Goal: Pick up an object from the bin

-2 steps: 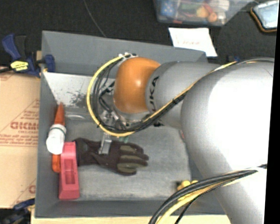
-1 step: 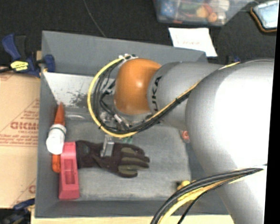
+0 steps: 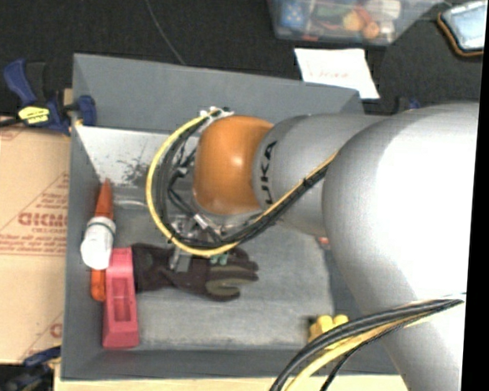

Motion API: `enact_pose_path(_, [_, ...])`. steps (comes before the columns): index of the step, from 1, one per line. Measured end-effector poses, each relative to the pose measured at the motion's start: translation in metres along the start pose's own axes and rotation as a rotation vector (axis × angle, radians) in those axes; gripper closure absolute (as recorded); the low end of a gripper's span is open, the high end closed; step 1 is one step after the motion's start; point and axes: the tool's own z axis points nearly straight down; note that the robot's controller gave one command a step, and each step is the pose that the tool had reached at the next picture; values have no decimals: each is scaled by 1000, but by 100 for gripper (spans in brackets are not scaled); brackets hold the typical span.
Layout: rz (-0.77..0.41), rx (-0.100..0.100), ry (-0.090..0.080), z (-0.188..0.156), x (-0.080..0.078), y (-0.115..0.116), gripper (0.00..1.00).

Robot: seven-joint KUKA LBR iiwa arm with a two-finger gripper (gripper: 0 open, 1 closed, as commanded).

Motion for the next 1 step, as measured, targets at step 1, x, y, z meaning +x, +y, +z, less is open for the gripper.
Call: enact_pose_path(1, [1, 0, 0, 0, 0, 0, 100])
